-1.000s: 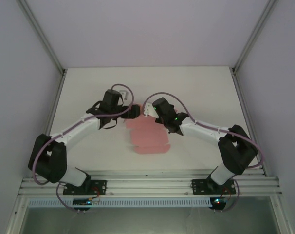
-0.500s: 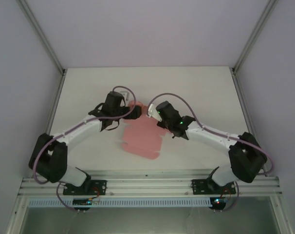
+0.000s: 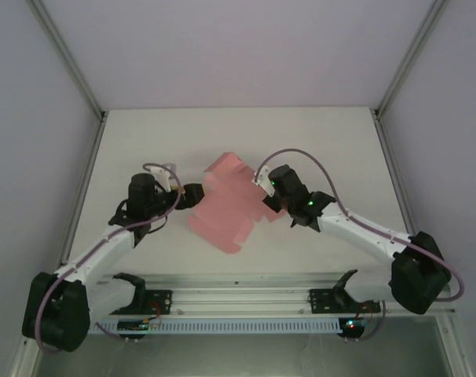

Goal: Assemble paper box

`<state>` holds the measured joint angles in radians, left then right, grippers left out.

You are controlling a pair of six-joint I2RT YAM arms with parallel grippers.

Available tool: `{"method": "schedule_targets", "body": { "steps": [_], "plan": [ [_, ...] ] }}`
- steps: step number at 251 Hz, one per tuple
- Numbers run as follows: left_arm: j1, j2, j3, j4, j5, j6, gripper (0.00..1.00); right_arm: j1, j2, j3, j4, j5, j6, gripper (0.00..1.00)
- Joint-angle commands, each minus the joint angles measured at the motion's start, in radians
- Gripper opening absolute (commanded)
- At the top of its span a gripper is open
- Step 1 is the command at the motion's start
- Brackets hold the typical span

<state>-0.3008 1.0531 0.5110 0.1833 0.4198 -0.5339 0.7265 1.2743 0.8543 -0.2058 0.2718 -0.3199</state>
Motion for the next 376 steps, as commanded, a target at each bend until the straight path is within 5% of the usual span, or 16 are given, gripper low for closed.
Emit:
{"method": "schedule_targets", "body": {
  "steps": [1,52,74,119,161,190,239,290,376],
  "plan": [
    [0.026,0.043,0.021,0.158,0.095,-0.036,0.88,-0.012,-0.039,-0.023,0.0,-0.098,0.077,0.0],
    [0.026,0.204,0.104,0.256,0.221,-0.011,0.57,-0.014,-0.049,-0.035,-0.004,-0.13,0.088,0.0],
    [0.026,0.248,0.121,0.293,0.248,0.009,0.53,-0.019,-0.052,-0.036,-0.005,-0.142,0.092,0.0],
    [0.024,0.298,0.127,0.333,0.287,0.023,0.17,-0.034,-0.046,-0.033,-0.006,-0.16,0.118,0.0],
    [0.012,0.255,0.087,0.307,0.235,0.067,0.14,-0.055,-0.046,-0.018,-0.019,-0.167,0.174,0.0],
    [-0.021,0.197,0.063,0.263,0.156,0.135,0.0,-0.074,-0.043,-0.002,-0.043,-0.213,0.214,0.0],
    [-0.182,0.091,0.099,0.064,-0.1,0.381,0.0,-0.081,-0.016,0.058,-0.149,-0.247,0.268,0.0],
    [-0.349,0.051,0.11,0.019,-0.372,0.499,0.0,-0.056,-0.006,0.069,-0.167,-0.211,0.284,0.0],
    [-0.526,0.22,0.2,0.059,-0.55,0.613,0.0,0.065,0.018,0.083,-0.129,-0.132,0.16,0.0]
  ]
}}
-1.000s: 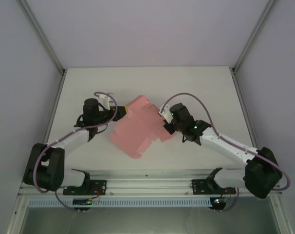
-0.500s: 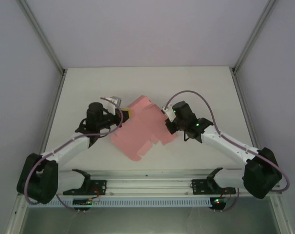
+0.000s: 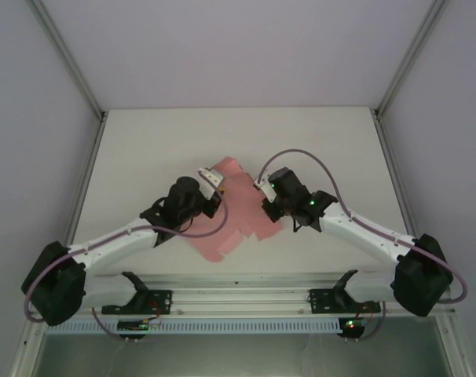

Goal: Assemble paper box

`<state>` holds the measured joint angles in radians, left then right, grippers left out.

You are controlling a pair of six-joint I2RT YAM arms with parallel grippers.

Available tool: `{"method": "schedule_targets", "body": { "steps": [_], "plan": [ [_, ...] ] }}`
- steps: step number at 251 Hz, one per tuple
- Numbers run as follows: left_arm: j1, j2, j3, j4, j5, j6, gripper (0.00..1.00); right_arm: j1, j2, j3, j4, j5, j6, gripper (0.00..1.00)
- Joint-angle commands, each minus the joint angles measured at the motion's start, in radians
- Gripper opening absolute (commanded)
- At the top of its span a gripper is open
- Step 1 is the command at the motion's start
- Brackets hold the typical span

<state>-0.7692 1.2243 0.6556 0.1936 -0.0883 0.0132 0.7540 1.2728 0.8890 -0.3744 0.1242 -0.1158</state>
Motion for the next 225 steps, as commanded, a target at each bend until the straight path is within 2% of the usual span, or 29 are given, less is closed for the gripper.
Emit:
{"method": "schedule_targets", "body": {
  "steps": [1,34,70,103,125,153,180,225],
  "plan": [
    [-0.058,0.05,0.056,0.05,-0.042,0.066,0.0,0.038,0.021,0.048,0.04,0.016,-0.045,0.0],
    [-0.096,0.097,0.054,0.118,-0.044,0.082,0.0,0.059,0.039,0.048,0.049,0.053,-0.064,0.0],
    [-0.111,0.137,0.061,0.146,-0.045,0.067,0.05,0.071,0.053,0.034,0.071,0.088,-0.084,0.0],
    [-0.105,0.135,0.038,0.159,-0.09,0.025,0.11,0.073,0.053,0.023,0.073,0.121,-0.107,0.0],
    [-0.078,0.093,0.008,0.141,-0.092,-0.03,0.28,0.063,0.049,0.016,0.076,0.145,-0.176,0.0],
    [-0.016,-0.03,-0.061,0.116,-0.035,-0.119,0.67,0.055,0.048,0.014,0.073,0.188,-0.294,0.0],
    [0.039,-0.191,-0.14,0.098,0.054,-0.181,0.99,0.038,0.058,0.022,0.082,0.223,-0.389,0.0],
    [0.126,-0.406,-0.189,-0.021,0.034,-0.29,1.0,0.009,0.092,0.021,0.19,0.282,-0.535,0.0]
  ]
}}
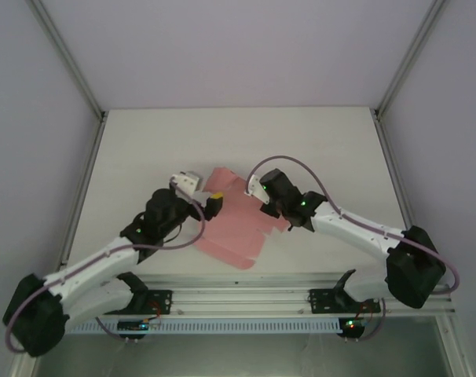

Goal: Assemble paper box

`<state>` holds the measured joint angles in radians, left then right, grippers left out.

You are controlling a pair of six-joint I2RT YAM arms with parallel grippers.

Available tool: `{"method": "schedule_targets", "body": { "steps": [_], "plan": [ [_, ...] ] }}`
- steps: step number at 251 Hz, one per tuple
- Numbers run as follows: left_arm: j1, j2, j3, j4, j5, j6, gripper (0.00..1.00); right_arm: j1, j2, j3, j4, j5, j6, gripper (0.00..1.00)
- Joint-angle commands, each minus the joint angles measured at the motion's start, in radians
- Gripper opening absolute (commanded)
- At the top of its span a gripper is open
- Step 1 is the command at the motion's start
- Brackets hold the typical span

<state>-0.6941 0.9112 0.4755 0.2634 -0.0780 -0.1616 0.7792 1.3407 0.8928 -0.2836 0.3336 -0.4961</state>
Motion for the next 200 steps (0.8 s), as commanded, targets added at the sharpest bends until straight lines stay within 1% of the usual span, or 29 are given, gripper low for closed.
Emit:
{"method": "schedule_targets", "body": {
  "steps": [1,9,20,45,62,82,91,107,126,146,170,200],
  "plan": [
    [0.054,-0.095,-0.009,-0.095,0.024,-0.119,1.0,-0.017,0.026,0.016,0.105,0.075,-0.16,0.0],
    [0.084,-0.111,-0.003,-0.129,0.024,-0.15,1.0,-0.016,0.032,0.004,0.154,0.099,-0.21,0.0],
    [0.127,-0.121,0.007,-0.172,0.029,-0.194,1.0,-0.011,0.046,-0.025,0.254,0.135,-0.322,0.0],
    [0.219,-0.101,0.022,-0.219,0.053,-0.277,1.0,0.0,0.098,-0.063,0.469,0.206,-0.503,0.0],
    [0.279,-0.063,0.028,-0.225,0.068,-0.331,1.0,0.006,0.136,-0.077,0.589,0.237,-0.596,0.0],
    [0.35,-0.003,0.039,-0.215,0.104,-0.381,1.0,0.009,0.18,-0.124,0.808,0.247,-0.72,0.0],
    [0.381,0.027,0.047,-0.206,0.124,-0.398,1.0,0.011,0.202,-0.142,0.897,0.254,-0.799,0.0],
    [0.429,0.085,0.064,-0.192,0.165,-0.416,1.0,0.026,0.249,-0.163,0.993,0.269,-0.874,0.0],
    [0.462,0.158,0.088,-0.176,0.193,-0.418,1.0,0.045,0.313,-0.183,1.078,0.287,-0.93,0.0],
    [0.469,0.236,0.12,-0.16,0.212,-0.395,1.0,0.054,0.367,-0.204,1.161,0.292,-0.944,0.0],
    [0.47,0.342,0.16,-0.131,0.219,-0.363,1.0,0.058,0.415,-0.209,1.187,0.306,-0.936,0.0],
    [0.472,0.471,0.221,-0.107,0.269,-0.321,1.0,0.066,0.435,-0.219,1.208,0.308,-0.912,0.0]
  ]
}}
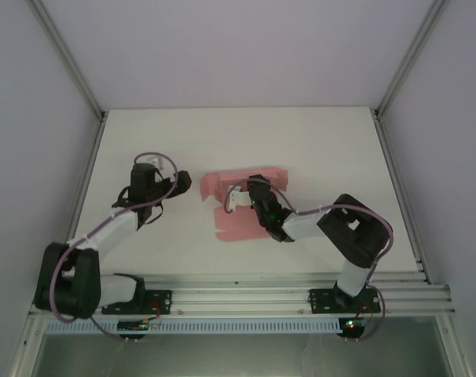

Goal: Assemble paper box

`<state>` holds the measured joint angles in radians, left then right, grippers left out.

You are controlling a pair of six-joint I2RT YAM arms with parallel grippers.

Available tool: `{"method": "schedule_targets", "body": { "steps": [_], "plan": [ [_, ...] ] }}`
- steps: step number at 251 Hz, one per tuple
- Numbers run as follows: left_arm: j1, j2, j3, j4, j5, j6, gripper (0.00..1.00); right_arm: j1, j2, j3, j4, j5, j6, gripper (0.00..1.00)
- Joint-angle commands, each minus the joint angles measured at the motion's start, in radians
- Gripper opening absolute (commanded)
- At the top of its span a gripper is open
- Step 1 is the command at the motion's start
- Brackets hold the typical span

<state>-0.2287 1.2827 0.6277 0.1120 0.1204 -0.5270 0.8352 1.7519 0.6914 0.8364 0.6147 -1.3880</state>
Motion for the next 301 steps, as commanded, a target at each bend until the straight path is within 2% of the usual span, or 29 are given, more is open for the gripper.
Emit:
{"method": "schedule_targets", "body": {
  "steps": [1,26,44,81,108,128,161,176,198,259,301],
  "plan": [
    [0.006,0.102,0.071,0.045,0.072,0.045,1.0,0.01,0.024,-0.018,0.088,0.027,-0.019,0.0],
    [0.006,0.19,0.108,0.068,0.096,0.056,1.0,0.011,0.014,-0.024,0.061,0.02,0.016,0.0],
    [0.006,0.242,0.125,0.093,0.139,0.06,0.95,0.013,-0.002,-0.029,0.038,0.013,0.032,0.0],
    [-0.002,0.322,0.149,0.129,0.28,0.105,0.78,0.014,-0.031,-0.036,0.004,0.005,0.054,0.0],
    [-0.029,0.334,0.114,0.224,0.397,0.163,0.74,0.015,-0.047,-0.036,-0.029,0.0,0.078,0.0],
    [-0.062,0.325,0.091,0.26,0.438,0.205,0.73,0.014,-0.052,-0.037,-0.037,-0.001,0.087,0.0],
    [-0.131,0.316,0.093,0.244,0.442,0.283,0.63,0.014,-0.056,-0.034,-0.056,-0.001,0.1,0.0],
    [-0.151,0.318,0.092,0.25,0.442,0.284,0.55,0.016,-0.06,-0.028,-0.061,0.003,0.109,0.0],
    [-0.174,0.326,0.078,0.282,0.432,0.276,0.49,0.016,-0.066,-0.029,-0.072,-0.001,0.128,0.0],
    [-0.208,0.325,0.035,0.336,0.354,0.242,0.45,0.019,-0.087,-0.032,-0.115,-0.011,0.169,0.0],
    [-0.209,0.234,-0.034,0.294,0.28,0.249,0.43,0.015,-0.096,-0.036,-0.126,-0.007,0.17,0.0]
  ]
}}
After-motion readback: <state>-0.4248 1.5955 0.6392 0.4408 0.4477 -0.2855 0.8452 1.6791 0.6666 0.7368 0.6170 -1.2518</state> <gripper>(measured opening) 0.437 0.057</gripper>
